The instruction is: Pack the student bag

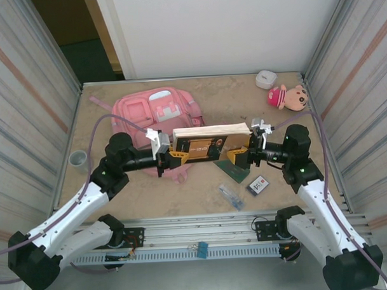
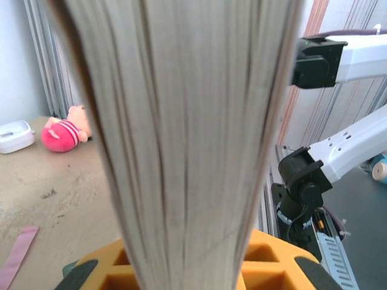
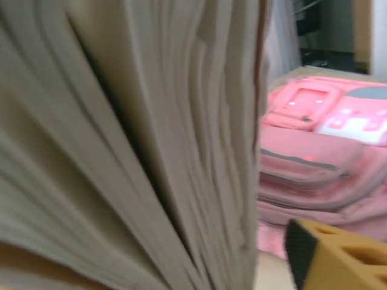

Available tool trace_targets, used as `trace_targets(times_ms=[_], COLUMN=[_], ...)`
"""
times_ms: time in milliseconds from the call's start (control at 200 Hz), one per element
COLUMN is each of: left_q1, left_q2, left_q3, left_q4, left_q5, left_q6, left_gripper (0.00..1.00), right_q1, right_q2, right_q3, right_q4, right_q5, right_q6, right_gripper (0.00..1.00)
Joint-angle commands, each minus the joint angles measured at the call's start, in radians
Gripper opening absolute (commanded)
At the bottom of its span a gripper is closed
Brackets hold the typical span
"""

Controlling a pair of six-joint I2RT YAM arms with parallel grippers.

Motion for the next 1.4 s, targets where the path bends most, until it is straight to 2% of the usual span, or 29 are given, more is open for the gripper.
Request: trace_targets(times_ms=[0, 100, 135, 150, 165, 256, 371, 451, 516, 611, 747, 907, 1102, 1138, 1193, 1278, 1393], left_q1=[0.009, 0.009, 0.009, 0.009, 0.009, 0.009, 0.01, 0.024, 0.052, 0.106, 0.149, 0.169, 0.174, 0.174, 0.174, 0.174, 0.168], left_q2=[0.003, 0.026, 0.031, 0.033, 0.033, 0.031, 0.034, 0.054, 0.097, 0.196, 0.34, 0.485, 0.649, 0.669, 0.693, 0.708, 0.638], left_q3=[0.014, 0.023, 0.023, 0.025, 0.026, 0.06, 0.099, 0.106, 0.12, 0.15, 0.199, 0.257, 0.323, 0.328, 0.336, 0.349, 0.349], left_q4=[0.116, 0.072, 0.065, 0.054, 0.042, -0.124, -0.361, -0.469, -0.538, -0.598, -0.597, -0.588, -0.581, -0.571, -0.556, -0.559, -0.576], left_q5=[0.02, 0.012, -0.001, -0.015, -0.033, -0.207, -0.445, -0.63, -0.712, -0.744, -0.766, -0.753, -0.805, -0.815, -0.829, -0.844, -0.812], left_q6=[-0.043, -0.028, -0.027, -0.026, -0.024, 0.022, 0.175, 0.262, 0.312, 0.348, 0.359, 0.394, 0.414, 0.417, 0.421, 0.42, 0.373], left_gripper=[0.06, 0.07, 0.09, 0.12, 0.16, 0.51, 0.75, 0.82, 0.84, 0.88, 0.99, 0.99, 0.99, 0.96, 0.83, 0.48, 0.22], right_q1=[-0.001, 0.014, 0.015, 0.014, 0.01, -0.027, -0.09, -0.101, -0.1, -0.094, -0.08, -0.059, -0.041, -0.038, -0.036, -0.032, -0.02], right_q2=[0.029, 0.034, 0.034, 0.034, 0.032, 0.012, -0.034, -0.058, -0.067, -0.075, -0.097, -0.126, -0.145, -0.146, -0.147, -0.148, -0.143], right_q3=[0.016, 0.042, 0.051, 0.055, 0.059, 0.052, 0.001, -0.012, -0.018, -0.025, -0.021, -0.036, -0.051, -0.052, -0.049, -0.048, -0.048], right_q4=[0.129, 0.146, 0.146, 0.145, 0.144, 0.141, 0.127, 0.028, -0.02, -0.042, -0.079, -0.102, -0.11, -0.112, -0.12, -0.134, -0.158], right_q5=[-0.149, -0.154, -0.148, -0.143, -0.136, -0.071, 0.088, 0.207, 0.238, 0.243, 0.266, 0.3, 0.308, 0.308, 0.311, 0.314, 0.331], right_q6=[0.093, 0.103, 0.103, 0.103, 0.105, 0.131, 0.209, 0.22, 0.219, 0.213, 0.175, 0.146, 0.143, 0.14, 0.134, 0.125, 0.123], right_gripper=[0.65, 0.4, 0.23, 0.09, 0.0, 0.0, 0.0, 0.0, 0.0, 0.0, 0.0, 0.0, 0.0, 0.0, 0.0, 0.0, 0.0])
